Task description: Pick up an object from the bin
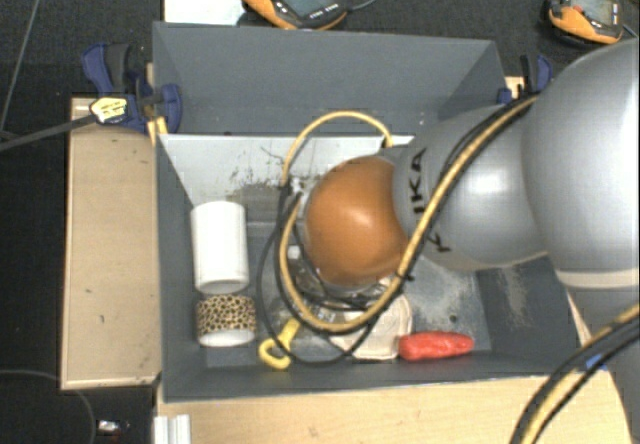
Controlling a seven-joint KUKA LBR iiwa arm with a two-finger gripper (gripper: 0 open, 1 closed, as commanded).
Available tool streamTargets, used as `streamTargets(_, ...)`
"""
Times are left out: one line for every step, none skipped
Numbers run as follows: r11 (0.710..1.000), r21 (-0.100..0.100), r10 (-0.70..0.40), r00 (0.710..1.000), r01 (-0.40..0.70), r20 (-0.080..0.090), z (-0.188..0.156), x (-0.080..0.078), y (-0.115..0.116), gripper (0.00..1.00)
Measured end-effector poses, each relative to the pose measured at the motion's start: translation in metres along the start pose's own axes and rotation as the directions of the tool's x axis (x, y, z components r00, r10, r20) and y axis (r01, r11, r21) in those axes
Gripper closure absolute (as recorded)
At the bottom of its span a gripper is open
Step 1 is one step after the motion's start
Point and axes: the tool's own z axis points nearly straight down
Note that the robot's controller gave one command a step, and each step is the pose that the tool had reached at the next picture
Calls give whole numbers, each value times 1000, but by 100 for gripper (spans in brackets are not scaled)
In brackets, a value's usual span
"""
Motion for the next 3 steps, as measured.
streamTargets(1000, -1, 2, 1000, -2, 0, -11, 0, 0, 100)
streamTargets(1000, 0, 6, 1000, -6, 2, -24, 0, 0, 100)
streamTargets(1000, 0, 10, 1000, -10, 3, -47, 0, 0, 100)
